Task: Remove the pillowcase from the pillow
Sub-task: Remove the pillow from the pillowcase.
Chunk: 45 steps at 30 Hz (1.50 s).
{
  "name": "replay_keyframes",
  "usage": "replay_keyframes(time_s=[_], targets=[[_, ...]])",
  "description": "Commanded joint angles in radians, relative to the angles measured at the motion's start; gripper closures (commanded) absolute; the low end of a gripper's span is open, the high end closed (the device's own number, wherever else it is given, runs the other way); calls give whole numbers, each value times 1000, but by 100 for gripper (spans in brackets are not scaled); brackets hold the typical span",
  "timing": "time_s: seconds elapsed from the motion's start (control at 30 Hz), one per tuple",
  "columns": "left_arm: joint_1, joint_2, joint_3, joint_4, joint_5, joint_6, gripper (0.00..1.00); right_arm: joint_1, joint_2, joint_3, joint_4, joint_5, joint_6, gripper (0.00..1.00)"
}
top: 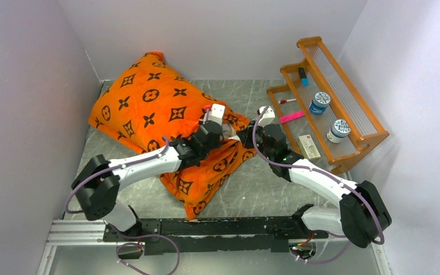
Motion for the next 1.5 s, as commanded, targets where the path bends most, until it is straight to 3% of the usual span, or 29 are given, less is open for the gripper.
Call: replay_keyframes(time_s=[0.0,0.2,0.63,0.77,0.93,1.17,1.37,1.47], targets=[[69,-165,-119,-133,-119,-1,95,-35,-38,37,-195,226,-70,100],[100,-315,-241,-119,-155,-40,95,-35,-18,42,-223,257,-64,100],[105,-370,-279,-111,-279,-46,95,-76,115,118,-318,408,-70,100],[102,-365,-285,-69,-230,-16,95,-73,72,122,-278,239,-143,100],[94,-350,-278,-44,-175,18,95,-58,34,178,-280,21,-159,79],[84,-351,-270,-49,-180,30,95,-27,36,284,-318,-126,-154,55],[76,-352,-267,-51,-178,34,95,26,66,375,-395,-100,-164,28],[74,-352,-265,-56,-183,34,95,60,98,429,-425,-41,-176,23]])
